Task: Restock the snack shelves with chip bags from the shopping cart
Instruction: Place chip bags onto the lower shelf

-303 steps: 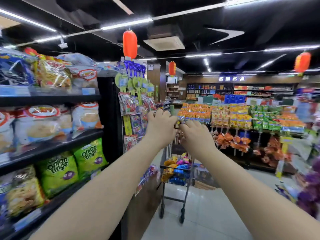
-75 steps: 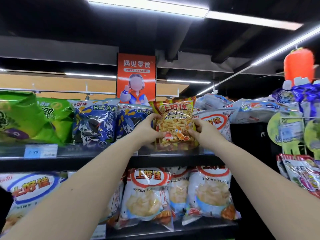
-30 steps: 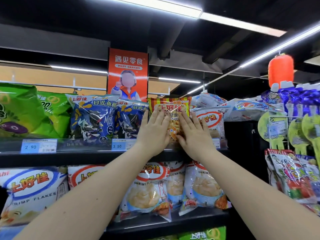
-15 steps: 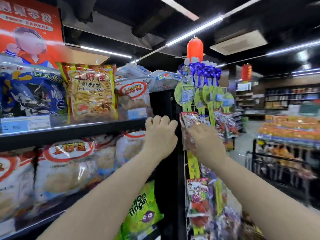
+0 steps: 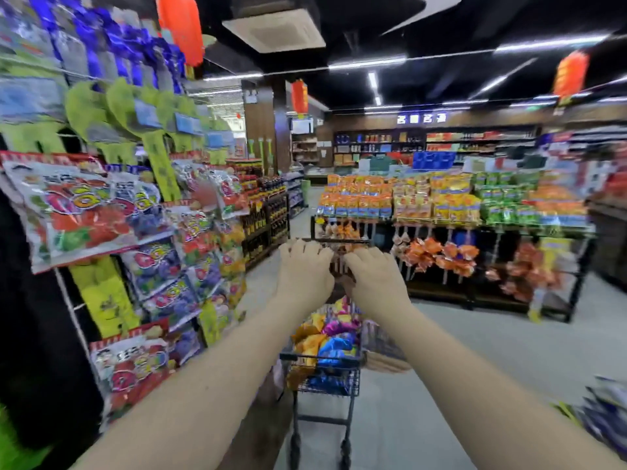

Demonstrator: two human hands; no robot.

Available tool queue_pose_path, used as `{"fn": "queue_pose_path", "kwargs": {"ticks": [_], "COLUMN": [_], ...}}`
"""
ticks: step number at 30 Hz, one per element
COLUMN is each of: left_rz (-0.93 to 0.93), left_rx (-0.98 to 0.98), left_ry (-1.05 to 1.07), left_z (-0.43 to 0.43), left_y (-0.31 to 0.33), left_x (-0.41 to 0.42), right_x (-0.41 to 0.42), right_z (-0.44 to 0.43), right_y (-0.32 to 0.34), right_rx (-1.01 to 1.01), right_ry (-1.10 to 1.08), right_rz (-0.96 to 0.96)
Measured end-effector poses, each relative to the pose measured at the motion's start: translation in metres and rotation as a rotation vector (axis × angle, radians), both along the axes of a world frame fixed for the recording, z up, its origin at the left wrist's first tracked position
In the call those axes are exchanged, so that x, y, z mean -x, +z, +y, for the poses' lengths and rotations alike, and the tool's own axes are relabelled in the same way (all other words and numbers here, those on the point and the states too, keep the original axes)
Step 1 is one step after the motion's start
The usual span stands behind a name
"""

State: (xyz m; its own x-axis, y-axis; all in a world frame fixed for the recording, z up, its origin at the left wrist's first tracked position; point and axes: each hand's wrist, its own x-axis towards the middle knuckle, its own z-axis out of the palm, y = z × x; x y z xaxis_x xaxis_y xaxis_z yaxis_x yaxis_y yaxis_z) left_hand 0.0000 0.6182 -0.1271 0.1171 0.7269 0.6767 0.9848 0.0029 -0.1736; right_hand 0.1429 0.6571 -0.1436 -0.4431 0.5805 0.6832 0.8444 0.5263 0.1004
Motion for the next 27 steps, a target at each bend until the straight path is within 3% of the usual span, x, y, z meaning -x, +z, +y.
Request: {"fn": "queue_pose_path", "kwargs": {"ticks": [14,20,27], "left_rz": [-0.148,-0.176,-0.323], "left_rx": [0.367,0.542,0.695], "left_ry": [-0.037,-0.064,-0.041], "left_z": [0.233,0.311,0.407], "left_y": [-0.154,-0.229,-0.302], "left_x": [-0.186,-0.190,-0.145], "right_x": [-0.176,-0.192,-0.154], "right_z": [0.206,0.282,0.387], "right_y": [-0.153,-0.229,-0.287], "right_rx": [0.259,0.386,0.553], "right_ry": [-0.226,-0.211,-0.213], "right_rz": [-0.127,-0.046,0.045]}}
